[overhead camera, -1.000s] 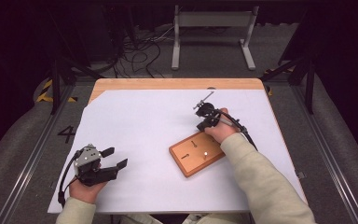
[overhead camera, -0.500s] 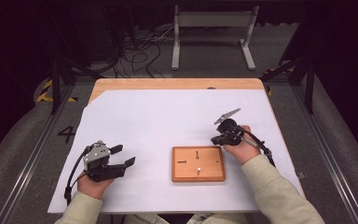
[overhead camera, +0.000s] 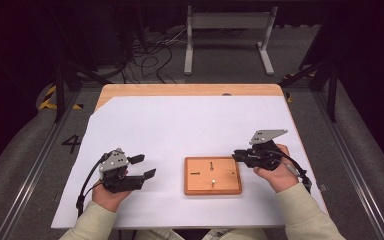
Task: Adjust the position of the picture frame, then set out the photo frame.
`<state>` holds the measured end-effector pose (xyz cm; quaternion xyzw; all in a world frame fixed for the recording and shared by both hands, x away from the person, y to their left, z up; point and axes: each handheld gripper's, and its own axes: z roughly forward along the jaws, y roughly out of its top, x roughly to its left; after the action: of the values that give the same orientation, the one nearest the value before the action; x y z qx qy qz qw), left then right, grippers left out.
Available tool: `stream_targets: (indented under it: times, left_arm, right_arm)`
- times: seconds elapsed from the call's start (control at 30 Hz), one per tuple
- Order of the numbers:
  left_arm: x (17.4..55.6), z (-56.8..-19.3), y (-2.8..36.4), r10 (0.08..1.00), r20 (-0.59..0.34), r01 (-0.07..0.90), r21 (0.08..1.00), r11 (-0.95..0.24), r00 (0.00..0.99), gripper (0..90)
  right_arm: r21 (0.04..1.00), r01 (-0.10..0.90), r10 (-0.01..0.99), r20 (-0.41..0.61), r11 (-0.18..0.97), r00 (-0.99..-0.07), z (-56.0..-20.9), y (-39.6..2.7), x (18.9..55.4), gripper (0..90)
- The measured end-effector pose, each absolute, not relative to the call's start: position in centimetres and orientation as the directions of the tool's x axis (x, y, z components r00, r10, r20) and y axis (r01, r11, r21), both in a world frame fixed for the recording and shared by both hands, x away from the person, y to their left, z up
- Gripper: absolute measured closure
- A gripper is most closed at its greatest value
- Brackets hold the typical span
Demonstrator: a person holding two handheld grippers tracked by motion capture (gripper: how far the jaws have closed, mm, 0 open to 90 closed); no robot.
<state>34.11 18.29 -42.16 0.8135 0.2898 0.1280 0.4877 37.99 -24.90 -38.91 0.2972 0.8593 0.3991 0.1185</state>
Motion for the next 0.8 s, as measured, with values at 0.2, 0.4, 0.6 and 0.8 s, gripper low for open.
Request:
stream_targets:
  times: [0.2, 0.4, 0.6, 0.8]
  left_arm:
    - [33.9, -41.7, 17.2, 0.571, -0.085, 0.342, 0.868, -0.36, 0.817, 34.6]
    - [33.3, -41.3, 15.3, 0.524, -0.066, 0.309, 0.866, -0.392, 0.849, 35.8]
    - [33.8, -41.1, 13.3, 0.47, -0.143, 0.324, 0.886, -0.331, 0.871, 36.4]
    - [33.9, -40.9, 10.8, 0.425, -0.141, 0.31, 0.88, -0.36, 0.894, 39.7]
  right_arm:
    - [0.749, 0.433, 0.626, 0.031, 0.502, -0.779, -39.1, -25.8, 37.0, 77.4]
    - [0.719, 0.47, 0.656, 0.025, 0.513, -0.754, -39.6, -26.3, 36.4, 76.3]
    - [0.717, 0.493, 0.679, 0.037, 0.493, -0.733, -40.1, -27.4, 36.5, 74.4]
    - [0.7, 0.522, 0.692, 0.056, 0.487, -0.72, -40.6, -27.8, 36.7, 74.1]
